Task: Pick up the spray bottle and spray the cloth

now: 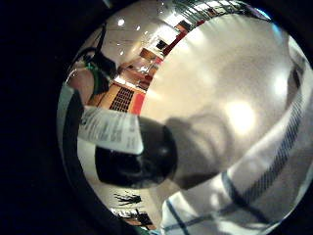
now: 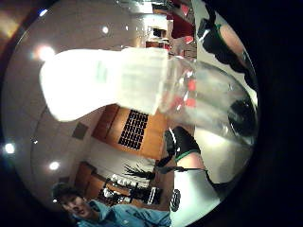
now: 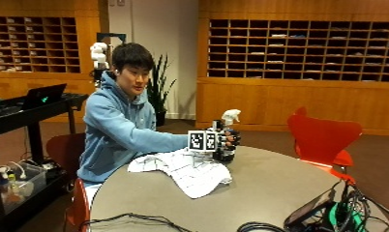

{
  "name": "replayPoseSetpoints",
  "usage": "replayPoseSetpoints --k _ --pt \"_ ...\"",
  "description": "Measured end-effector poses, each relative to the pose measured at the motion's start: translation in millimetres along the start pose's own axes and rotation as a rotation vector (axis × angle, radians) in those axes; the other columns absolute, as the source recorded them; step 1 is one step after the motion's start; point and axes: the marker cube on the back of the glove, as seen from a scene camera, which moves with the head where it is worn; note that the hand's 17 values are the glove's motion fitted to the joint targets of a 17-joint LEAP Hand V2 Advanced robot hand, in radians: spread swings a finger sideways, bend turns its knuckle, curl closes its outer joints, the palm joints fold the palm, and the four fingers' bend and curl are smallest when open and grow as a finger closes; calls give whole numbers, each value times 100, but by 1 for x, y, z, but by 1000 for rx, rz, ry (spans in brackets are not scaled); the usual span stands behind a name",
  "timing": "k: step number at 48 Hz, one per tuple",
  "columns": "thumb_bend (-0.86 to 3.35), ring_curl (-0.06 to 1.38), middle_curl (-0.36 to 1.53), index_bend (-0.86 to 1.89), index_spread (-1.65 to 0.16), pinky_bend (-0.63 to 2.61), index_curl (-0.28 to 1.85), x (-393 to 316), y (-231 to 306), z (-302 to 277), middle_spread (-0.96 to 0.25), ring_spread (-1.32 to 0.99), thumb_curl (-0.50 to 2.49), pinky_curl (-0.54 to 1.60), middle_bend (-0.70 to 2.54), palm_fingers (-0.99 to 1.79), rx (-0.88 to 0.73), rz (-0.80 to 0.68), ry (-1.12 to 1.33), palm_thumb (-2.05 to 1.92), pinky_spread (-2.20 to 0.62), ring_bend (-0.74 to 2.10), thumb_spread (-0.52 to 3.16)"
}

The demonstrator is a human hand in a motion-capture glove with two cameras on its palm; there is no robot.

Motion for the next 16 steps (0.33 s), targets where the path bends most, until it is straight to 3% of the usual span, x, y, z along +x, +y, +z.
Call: replayPoseSetpoints --k 16 --pt "-3 37 39 12 -32 38 31 -20 15 -15 -16 -16 52 35 17 78 -18 -39 -50 80 1 37 83"
